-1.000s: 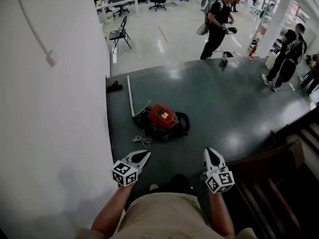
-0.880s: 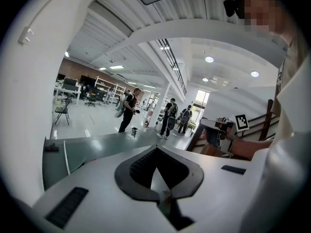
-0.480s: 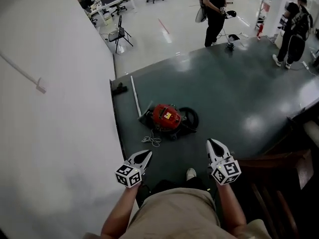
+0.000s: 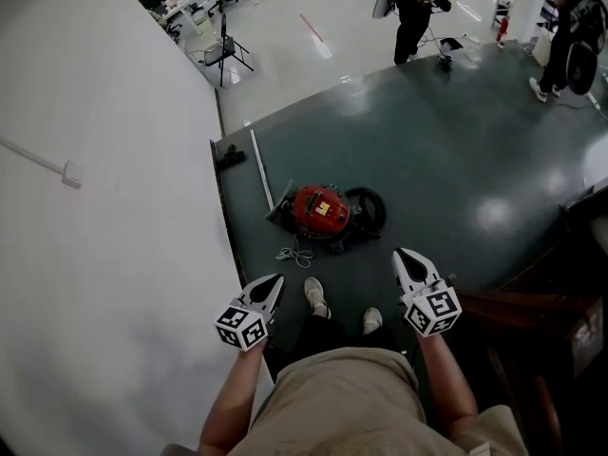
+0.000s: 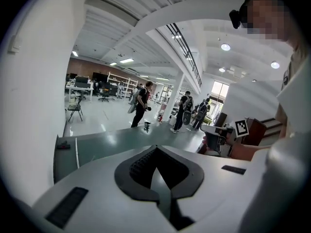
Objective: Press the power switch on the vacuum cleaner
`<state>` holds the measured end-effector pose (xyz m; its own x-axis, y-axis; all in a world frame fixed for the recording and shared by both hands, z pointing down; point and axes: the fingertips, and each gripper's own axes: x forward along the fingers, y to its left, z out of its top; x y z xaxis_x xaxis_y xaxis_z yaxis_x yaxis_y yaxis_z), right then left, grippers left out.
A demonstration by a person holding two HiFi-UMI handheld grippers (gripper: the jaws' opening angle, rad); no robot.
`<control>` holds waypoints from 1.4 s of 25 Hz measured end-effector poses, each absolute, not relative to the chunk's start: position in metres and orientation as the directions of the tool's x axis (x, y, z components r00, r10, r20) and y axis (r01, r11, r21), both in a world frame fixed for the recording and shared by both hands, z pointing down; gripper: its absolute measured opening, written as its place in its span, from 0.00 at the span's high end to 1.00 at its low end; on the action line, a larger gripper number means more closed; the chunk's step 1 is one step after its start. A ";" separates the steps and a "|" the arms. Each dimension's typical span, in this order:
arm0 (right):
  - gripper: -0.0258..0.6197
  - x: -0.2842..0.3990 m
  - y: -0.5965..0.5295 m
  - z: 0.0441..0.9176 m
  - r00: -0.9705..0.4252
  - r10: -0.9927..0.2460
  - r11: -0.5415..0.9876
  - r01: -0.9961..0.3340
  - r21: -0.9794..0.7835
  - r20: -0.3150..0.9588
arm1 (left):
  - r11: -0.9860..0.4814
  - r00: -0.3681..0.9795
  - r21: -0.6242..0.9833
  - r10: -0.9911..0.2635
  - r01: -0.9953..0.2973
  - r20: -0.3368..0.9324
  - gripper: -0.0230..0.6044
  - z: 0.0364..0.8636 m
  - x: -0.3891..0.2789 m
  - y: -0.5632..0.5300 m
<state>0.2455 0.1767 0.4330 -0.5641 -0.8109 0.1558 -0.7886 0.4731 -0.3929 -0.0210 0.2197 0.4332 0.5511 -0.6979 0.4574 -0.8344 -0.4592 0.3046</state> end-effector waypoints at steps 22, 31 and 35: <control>0.94 0.108 0.017 0.429 -0.449 -0.851 0.376 -0.883 -0.282 0.270 | -0.574 0.682 0.369 -0.610 -0.731 0.403 0.96 0.472 -0.155 0.041; 0.95 0.081 -0.013 0.445 -0.401 -0.868 0.295 -0.891 -0.345 0.294 | -0.681 0.754 0.338 -0.523 -0.650 0.397 0.96 0.474 -0.189 0.002; 0.95 0.071 -0.020 0.456 -0.413 -0.849 0.303 -0.892 -0.334 0.331 | -0.688 0.775 0.364 -0.510 -0.628 0.373 0.96 0.471 -0.193 -0.007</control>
<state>0.0714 -0.0199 0.4564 -0.4126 -0.8488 0.3307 -0.8922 0.3034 -0.3345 -0.1933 -0.0068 0.4707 0.7753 -0.5100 0.3726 -0.6277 -0.6880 0.3641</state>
